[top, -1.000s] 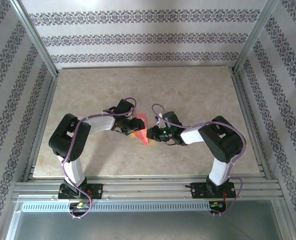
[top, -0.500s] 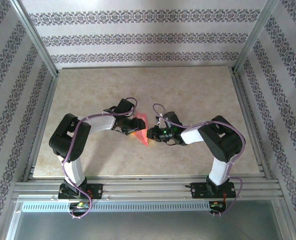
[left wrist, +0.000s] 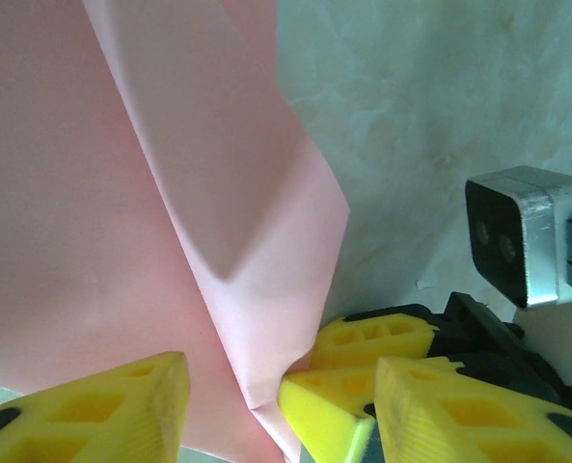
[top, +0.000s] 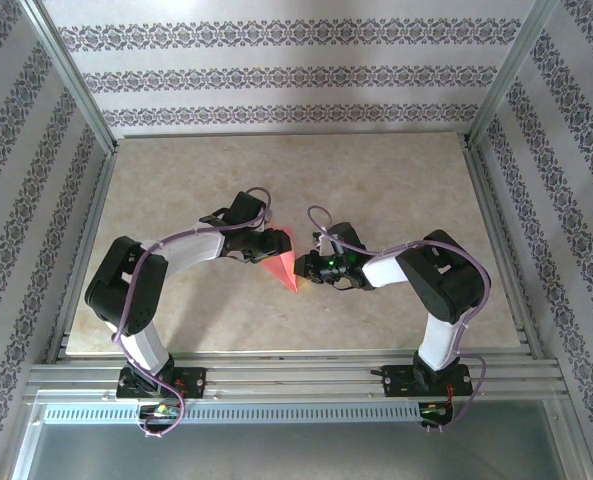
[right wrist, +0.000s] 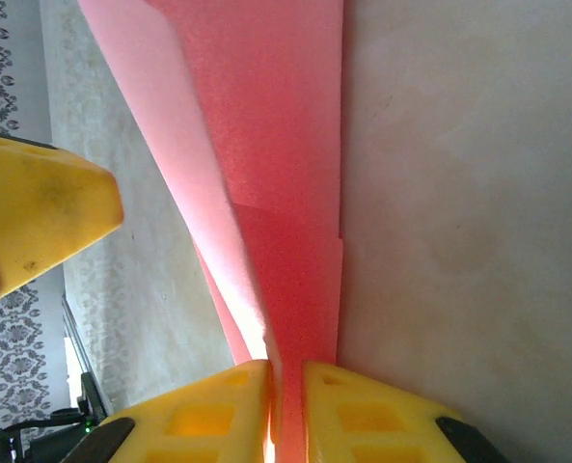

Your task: Fold a paper plane with a square sheet of paper (pick it up from the middle)

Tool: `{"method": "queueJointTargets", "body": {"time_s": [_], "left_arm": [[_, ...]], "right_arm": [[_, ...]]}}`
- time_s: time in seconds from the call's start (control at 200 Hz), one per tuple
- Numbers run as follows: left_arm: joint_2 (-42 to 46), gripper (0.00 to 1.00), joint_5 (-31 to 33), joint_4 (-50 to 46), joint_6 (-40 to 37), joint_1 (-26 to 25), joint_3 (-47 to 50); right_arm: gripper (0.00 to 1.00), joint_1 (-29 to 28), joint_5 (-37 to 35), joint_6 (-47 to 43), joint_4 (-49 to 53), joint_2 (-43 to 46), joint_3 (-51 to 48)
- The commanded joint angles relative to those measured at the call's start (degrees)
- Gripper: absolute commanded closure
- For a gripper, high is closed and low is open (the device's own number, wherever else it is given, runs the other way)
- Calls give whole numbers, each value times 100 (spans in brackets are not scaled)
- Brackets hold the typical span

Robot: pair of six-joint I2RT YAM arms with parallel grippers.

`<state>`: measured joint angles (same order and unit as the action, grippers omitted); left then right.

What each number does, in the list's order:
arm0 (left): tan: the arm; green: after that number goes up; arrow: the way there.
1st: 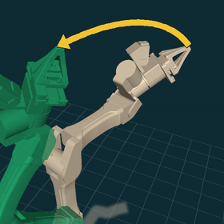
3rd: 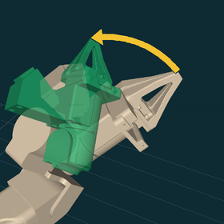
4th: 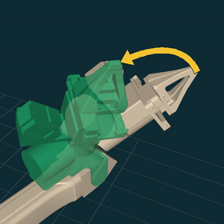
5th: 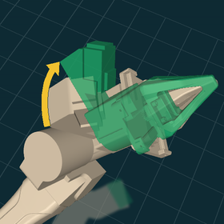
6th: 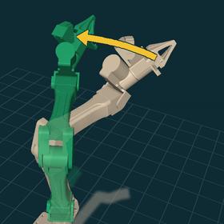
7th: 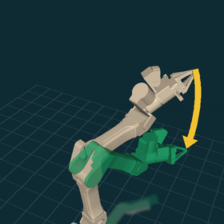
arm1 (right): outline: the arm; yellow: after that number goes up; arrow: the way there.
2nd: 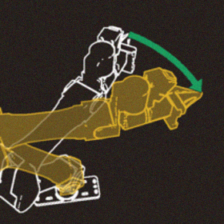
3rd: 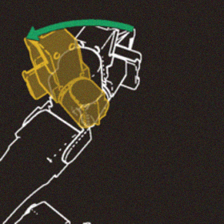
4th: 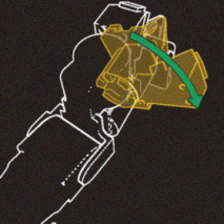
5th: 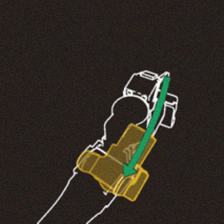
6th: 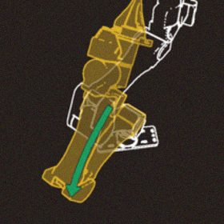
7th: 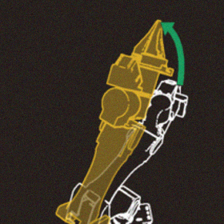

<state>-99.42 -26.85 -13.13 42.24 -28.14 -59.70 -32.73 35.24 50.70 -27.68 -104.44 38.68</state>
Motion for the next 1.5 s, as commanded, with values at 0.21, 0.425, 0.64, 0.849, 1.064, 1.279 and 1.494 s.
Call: {"method": "queueJointTargets", "body": {"time_s": [0.21,0.425,0.64,0.849,1.064,1.279,1.494], "left_arm": [[-445,49,104,-167,-62,-76,-75],[-595,53,231,-256,11,-74,-100],[-719,55,272,-431,-53,-69,-110],[-761,55,306,-472,-137,-71,-62],[-817,53,265,-513,-180,-72,-81],[-843,53,286,-551,-190,-69,-83],[-908,51,290,-645,-223,-72,-123]], "right_arm": [[80,30,-9,-130,239,-239,131],[79,30,22,-170,246,-217,141],[73,56,145,-198,121,-70,214],[71,177,269,-254,79,-110,320],[71,275,273,-332,87,-29,327],[73,346,164,-444,227,7,355],[71,322,365,-495,241,-227,543]]}}
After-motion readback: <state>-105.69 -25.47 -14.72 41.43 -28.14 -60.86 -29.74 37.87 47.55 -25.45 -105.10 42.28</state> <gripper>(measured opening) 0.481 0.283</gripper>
